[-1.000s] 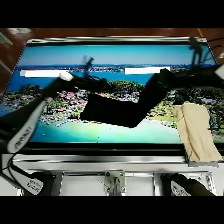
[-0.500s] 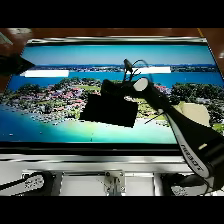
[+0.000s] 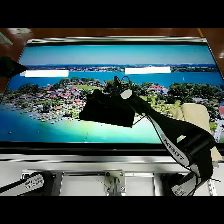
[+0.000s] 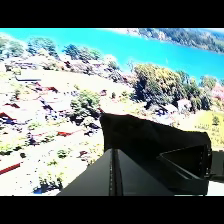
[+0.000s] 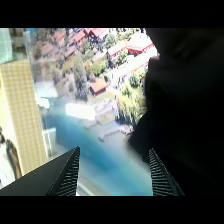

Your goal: Fold the shirts.

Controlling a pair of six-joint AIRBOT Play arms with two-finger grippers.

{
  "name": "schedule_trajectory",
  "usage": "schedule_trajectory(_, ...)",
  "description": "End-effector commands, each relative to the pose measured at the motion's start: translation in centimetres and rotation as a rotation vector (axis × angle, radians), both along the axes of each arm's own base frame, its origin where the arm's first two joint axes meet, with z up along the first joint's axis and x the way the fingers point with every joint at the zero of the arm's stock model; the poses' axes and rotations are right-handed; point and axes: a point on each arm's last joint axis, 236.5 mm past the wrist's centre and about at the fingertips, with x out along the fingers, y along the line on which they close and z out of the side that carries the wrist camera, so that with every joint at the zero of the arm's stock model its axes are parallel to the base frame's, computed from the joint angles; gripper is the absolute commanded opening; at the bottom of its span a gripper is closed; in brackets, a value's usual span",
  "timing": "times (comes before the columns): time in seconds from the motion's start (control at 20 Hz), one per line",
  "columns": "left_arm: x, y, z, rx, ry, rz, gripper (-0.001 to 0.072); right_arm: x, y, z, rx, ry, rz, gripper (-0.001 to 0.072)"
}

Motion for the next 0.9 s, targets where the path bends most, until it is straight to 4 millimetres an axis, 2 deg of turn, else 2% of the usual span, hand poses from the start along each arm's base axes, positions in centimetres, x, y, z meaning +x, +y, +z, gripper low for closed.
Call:
schedule_trajectory(0.0, 0.0, -0.7, -0.1, 0.007, 0.000, -0.022, 0.0036, -1.9, -3.1, 0.1, -0.071, 0.009, 0.164, 0.0559)
schedule_trajectory(0.1, 0.0, -0.6, -0.1, 0.008, 0.000, -0.021, 0.0036, -3.4, -8.7, -0.4, -0.203, 0.068, 0.258, 0.0555)
schedule_trajectory(0.2, 0.0, -0.6, -0.1, 0.008, 0.000, -0.022, 0.0037, -4.4, -16.6, -1.6, -0.415, 0.156, 0.281, 0.0557)
schedule_trajectory(0.25, 0.0, -0.7, -0.1, 0.008, 0.000, -0.022, 0.0036, -4.8, -20.7, -2.1, -0.529, 0.205, 0.262, 0.0586)
schedule_trajectory(0.3, 0.0, -0.6, -0.1, 0.008, 0.000, -0.022, 0.0036, -5.1, -24.4, -2.4, -0.624, 0.258, 0.229, 0.0676)
schedule_trajectory(0.35, 0.0, -0.6, -0.1, 0.008, 0.000, -0.022, 0.0036, -5.2, -26.3, -2.8, -0.657, 0.301, 0.186, 0.0676)
schedule_trajectory(0.5, -0.1, -0.7, -0.3, 0.006, 0.004, -0.023, 0.0036, -5.2, -26.8, -5.5, -0.619, 0.329, 0.137, 0.0676)
schedule_trajectory(0.6, -0.1, -0.7, -0.2, 0.006, 0.005, -0.025, 0.0037, -5.4, -26.4, -7.6, -0.587, 0.356, 0.114, 0.0676)
schedule_trajectory(0.85, -0.2, -2.0, -0.3, 0.005, 0.008, -0.055, 0.0036, -3.3, -21.3, -9.6, -0.358, 0.306, 0.124, 0.0676)
